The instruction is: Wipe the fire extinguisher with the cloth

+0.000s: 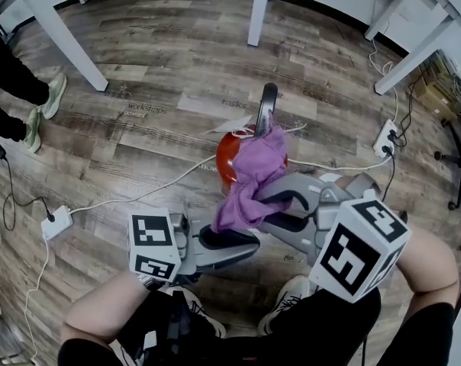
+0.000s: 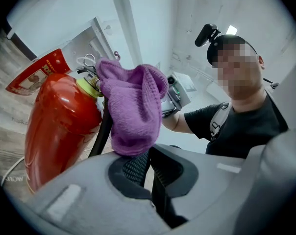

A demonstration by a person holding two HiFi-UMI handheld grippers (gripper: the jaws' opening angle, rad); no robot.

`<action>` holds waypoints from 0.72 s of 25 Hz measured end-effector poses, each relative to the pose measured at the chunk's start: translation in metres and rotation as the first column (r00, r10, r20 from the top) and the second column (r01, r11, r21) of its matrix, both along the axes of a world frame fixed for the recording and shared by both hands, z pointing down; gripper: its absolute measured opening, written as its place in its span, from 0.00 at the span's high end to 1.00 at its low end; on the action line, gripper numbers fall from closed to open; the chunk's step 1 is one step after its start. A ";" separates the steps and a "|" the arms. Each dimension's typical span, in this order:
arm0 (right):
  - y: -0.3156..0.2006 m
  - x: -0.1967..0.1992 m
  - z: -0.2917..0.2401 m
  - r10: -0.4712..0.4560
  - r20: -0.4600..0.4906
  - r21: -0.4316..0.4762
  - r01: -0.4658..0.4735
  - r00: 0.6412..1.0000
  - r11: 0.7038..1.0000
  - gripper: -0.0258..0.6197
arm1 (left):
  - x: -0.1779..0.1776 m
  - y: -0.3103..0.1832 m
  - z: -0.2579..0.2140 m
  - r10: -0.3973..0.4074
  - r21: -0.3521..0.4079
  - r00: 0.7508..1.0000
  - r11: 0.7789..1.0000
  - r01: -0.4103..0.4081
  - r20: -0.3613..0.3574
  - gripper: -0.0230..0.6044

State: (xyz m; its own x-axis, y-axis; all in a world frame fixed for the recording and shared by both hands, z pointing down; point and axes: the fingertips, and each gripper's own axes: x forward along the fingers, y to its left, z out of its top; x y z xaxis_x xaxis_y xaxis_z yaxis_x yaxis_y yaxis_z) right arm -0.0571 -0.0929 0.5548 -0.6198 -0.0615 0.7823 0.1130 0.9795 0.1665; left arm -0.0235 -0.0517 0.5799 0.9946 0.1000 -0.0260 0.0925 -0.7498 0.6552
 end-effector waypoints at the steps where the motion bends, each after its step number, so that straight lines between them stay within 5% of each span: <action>1: 0.004 -0.002 -0.005 0.028 0.102 -0.121 -0.016 0.994 0.992 0.88 | 0.000 0.000 -0.001 0.001 0.000 1.000 1.000 -0.001 -0.003 0.97; 3: 0.003 -0.002 -0.021 0.165 0.313 -0.360 -0.044 0.935 0.932 0.88 | -0.002 0.001 -0.003 0.003 0.005 1.000 1.000 -0.002 -0.013 0.97; 6: -0.011 0.029 -0.028 0.425 0.436 -0.626 -0.072 0.793 0.777 0.88 | -0.005 0.002 -0.004 0.001 0.012 1.000 1.000 -0.001 -0.022 0.97; 9: -0.027 0.063 -0.036 0.662 0.482 -0.799 -0.022 0.574 0.601 0.88 | -0.006 0.000 -0.001 -0.006 0.010 1.000 1.000 0.006 -0.010 0.97; 11: -0.032 0.084 -0.042 0.755 0.483 -0.848 0.022 0.444 0.529 0.88 | -0.005 -0.003 -0.001 -0.019 0.004 1.000 1.000 0.019 -0.017 0.97; 14: -0.031 0.108 -0.049 0.809 0.487 -0.865 0.052 0.330 0.500 0.88 | -0.005 -0.005 -0.012 -0.028 0.001 0.998 1.000 0.028 -0.065 0.97; 18: -0.023 0.128 -0.054 0.825 0.500 -0.861 0.049 0.264 0.506 0.88 | -0.003 -0.003 -0.016 -0.025 0.014 0.997 1.000 0.026 -0.078 0.97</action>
State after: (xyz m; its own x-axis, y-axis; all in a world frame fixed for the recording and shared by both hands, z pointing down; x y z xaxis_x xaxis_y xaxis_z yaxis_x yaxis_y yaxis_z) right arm 0.0712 -0.1156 0.5004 -0.9203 -0.3451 -0.1841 -0.0824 0.6313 -0.7712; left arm -0.0263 -0.0546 0.5639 0.9919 0.0755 -0.1022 0.1235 -0.7619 0.6358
